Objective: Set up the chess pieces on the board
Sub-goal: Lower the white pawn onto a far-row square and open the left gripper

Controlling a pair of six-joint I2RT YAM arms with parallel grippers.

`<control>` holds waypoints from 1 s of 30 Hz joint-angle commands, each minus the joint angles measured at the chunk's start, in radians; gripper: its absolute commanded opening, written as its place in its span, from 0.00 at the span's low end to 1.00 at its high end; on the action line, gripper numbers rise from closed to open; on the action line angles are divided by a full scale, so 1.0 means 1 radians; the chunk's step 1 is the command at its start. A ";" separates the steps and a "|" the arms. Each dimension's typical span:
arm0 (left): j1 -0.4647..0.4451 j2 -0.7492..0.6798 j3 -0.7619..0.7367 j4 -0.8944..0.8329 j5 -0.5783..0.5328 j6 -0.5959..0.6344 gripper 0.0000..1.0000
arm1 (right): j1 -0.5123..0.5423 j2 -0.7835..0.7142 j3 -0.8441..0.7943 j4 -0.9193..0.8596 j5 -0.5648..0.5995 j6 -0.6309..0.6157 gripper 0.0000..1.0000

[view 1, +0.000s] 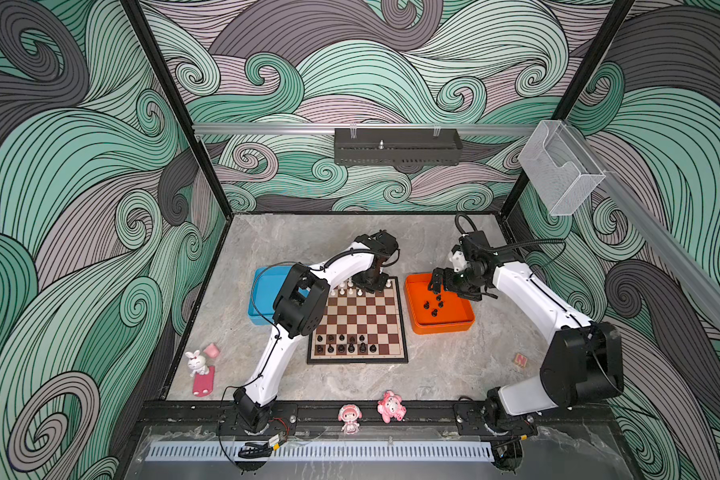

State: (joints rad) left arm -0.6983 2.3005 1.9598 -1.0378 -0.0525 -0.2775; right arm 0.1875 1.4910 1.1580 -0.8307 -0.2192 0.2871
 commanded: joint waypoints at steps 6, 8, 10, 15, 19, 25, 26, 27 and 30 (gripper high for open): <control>-0.006 0.020 0.029 -0.037 -0.014 -0.010 0.11 | -0.007 0.017 0.000 -0.012 -0.011 -0.013 0.99; -0.005 0.020 0.029 -0.038 -0.014 -0.010 0.10 | -0.008 0.017 0.000 -0.013 -0.011 -0.014 0.99; -0.005 0.020 0.029 -0.040 -0.013 -0.012 0.11 | -0.007 0.020 0.000 -0.013 -0.013 -0.012 0.99; -0.005 0.019 0.023 -0.041 -0.005 -0.014 0.11 | -0.007 0.020 0.000 -0.012 -0.013 -0.012 0.99; -0.005 0.017 0.020 -0.042 -0.003 -0.014 0.11 | -0.007 0.021 0.000 -0.012 -0.015 -0.012 0.99; -0.007 0.012 0.013 -0.046 0.000 -0.014 0.11 | -0.006 0.018 -0.004 -0.011 -0.014 -0.011 0.99; -0.007 0.011 0.013 -0.046 0.001 -0.015 0.11 | -0.006 0.018 -0.004 -0.010 -0.014 -0.011 0.99; -0.008 0.011 0.012 -0.047 0.003 -0.014 0.11 | -0.007 0.017 -0.006 -0.011 -0.014 -0.011 0.99; -0.009 0.008 0.013 -0.048 0.002 -0.013 0.12 | -0.007 0.017 -0.006 -0.011 -0.014 -0.011 0.99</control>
State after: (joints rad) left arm -0.6983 2.3024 1.9598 -1.0401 -0.0525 -0.2806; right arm 0.1856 1.5040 1.1580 -0.8307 -0.2230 0.2871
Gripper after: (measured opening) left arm 0.116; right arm 0.992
